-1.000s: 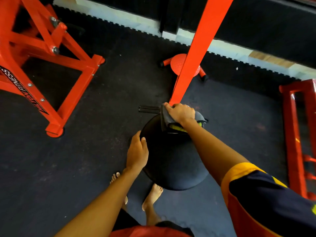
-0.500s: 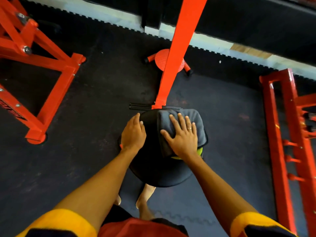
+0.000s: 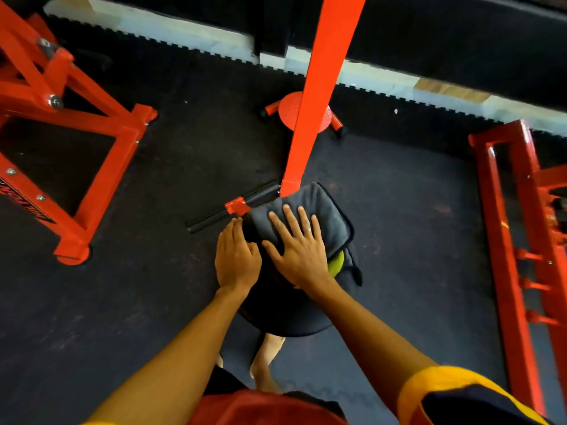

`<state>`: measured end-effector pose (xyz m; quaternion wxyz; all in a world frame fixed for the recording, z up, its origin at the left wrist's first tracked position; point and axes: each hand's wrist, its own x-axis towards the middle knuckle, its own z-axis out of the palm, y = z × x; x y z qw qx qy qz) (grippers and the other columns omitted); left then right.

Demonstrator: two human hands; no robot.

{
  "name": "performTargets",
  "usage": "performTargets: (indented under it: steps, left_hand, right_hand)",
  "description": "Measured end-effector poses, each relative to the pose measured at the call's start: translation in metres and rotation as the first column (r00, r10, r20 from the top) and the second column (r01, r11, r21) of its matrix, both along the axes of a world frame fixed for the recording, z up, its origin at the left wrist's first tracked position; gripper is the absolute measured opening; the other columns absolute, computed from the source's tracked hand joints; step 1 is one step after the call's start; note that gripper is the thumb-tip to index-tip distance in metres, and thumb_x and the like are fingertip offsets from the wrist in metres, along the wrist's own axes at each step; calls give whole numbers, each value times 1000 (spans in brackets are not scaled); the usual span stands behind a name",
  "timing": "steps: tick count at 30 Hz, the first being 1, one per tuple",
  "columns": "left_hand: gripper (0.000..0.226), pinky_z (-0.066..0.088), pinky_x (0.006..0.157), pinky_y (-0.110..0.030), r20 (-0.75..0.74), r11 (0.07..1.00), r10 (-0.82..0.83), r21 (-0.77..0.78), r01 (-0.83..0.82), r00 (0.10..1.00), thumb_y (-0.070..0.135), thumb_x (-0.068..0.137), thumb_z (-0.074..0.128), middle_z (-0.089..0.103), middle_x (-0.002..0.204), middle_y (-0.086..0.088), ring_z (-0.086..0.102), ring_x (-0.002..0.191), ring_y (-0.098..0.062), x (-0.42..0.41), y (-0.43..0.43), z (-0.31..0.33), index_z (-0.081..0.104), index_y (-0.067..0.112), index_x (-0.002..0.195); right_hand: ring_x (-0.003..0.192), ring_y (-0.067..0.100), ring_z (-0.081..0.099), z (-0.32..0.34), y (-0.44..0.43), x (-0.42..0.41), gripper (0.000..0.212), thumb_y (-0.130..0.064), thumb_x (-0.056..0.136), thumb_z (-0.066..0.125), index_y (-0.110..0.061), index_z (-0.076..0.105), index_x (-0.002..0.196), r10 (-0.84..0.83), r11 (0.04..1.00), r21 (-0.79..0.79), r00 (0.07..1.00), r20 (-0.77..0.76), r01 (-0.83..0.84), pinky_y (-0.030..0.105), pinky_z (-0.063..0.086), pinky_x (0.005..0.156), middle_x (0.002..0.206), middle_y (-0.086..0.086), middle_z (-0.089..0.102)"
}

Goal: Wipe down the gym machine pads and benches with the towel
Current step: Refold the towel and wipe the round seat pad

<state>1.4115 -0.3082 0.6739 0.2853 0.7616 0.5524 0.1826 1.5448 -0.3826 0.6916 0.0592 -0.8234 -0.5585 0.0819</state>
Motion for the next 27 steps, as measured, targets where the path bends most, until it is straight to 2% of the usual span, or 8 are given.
performTargets:
  steps: [4, 8, 11, 13, 16, 21, 24, 27]
  left_hand:
    - [55, 37, 115, -47, -19, 996, -56, -69, 54, 998, 10, 98, 50, 42, 157, -16, 41, 143, -35, 12, 19, 5, 42, 4, 152]
    - [49, 36, 115, -44, -18, 991, -115, -76, 113, 993, 11, 102, 46, 46, 154, -18, 43, 142, -34, 22, 29, 6, 44, 1, 151]
    - [48, 37, 114, -44, -17, 995, -65, -73, 64, 998, 12, 104, 45, 46, 153, -18, 43, 141, -34, 17, 20, 7, 43, 1, 150]
    - [48, 38, 112, -46, -13, 998, -23, -58, 22, 1000, 10, 101, 48, 49, 150, -20, 45, 138, -37, 12, 11, 6, 44, -1, 148]
    - [48, 40, 109, -49, 21, 998, 33, -51, -32, 999, 8, 96, 52, 54, 141, -26, 50, 131, -43, 8, 9, 1, 49, -5, 142]
    - [46, 37, 111, -47, 34, 994, 30, -108, -26, 999, 8, 99, 52, 53, 144, -23, 48, 134, -40, 9, 16, 3, 49, -2, 144]
    - [45, 36, 112, -45, 26, 991, 17, -130, -13, 1000, 14, 104, 46, 50, 148, -19, 47, 136, -37, 11, 21, 6, 46, 2, 148]
    - [46, 39, 110, -44, 24, 989, 9, -146, -6, 1000, 17, 106, 43, 50, 149, -17, 48, 136, -35, 11, 19, 8, 44, 3, 149]
  right_hand:
    - [159, 27, 16, 1, -38, 20, 71, -75, 95, 36, -45, 31, 159, 2, 1000, 15, 1000, 15, -2, 51, 12, 128, 171, -2, 24]
    - [147, 35, 37, 9, -1, 69, 72, -80, 92, 32, -45, 37, 155, -235, 968, -88, 972, 7, 234, 54, 28, 119, 161, 1, 41]
    - [131, 42, 50, 15, 51, 77, 70, -79, 95, 25, -35, 51, 144, -357, 921, -189, 932, -66, 340, 55, 34, 107, 146, 7, 55]
    - [137, 43, 44, 12, 72, 57, 71, -76, 98, 21, -32, 51, 145, -315, 933, -204, 947, -60, 298, 57, 27, 112, 149, 9, 53]
    - [155, 38, 21, 4, 59, 15, 75, -73, 96, 16, -37, 38, 157, -123, 988, -103, 991, -57, 117, 57, 5, 125, 166, 4, 35]
    - [159, 29, 14, 0, -16, 5, 67, -72, 100, 28, -42, 30, 160, 13, 1000, 9, 1000, -1, -13, 53, 9, 128, 171, -1, 23]
    - [158, 30, 19, 0, -43, 30, 68, -74, 97, 32, -45, 32, 159, -123, 992, 31, 992, 25, 123, 52, 13, 127, 170, 0, 26]
    - [151, 34, 31, 5, -21, 64, 72, -77, 93, 27, -45, 37, 156, -332, 942, -42, 943, -12, 332, 54, 22, 121, 165, 2, 35]
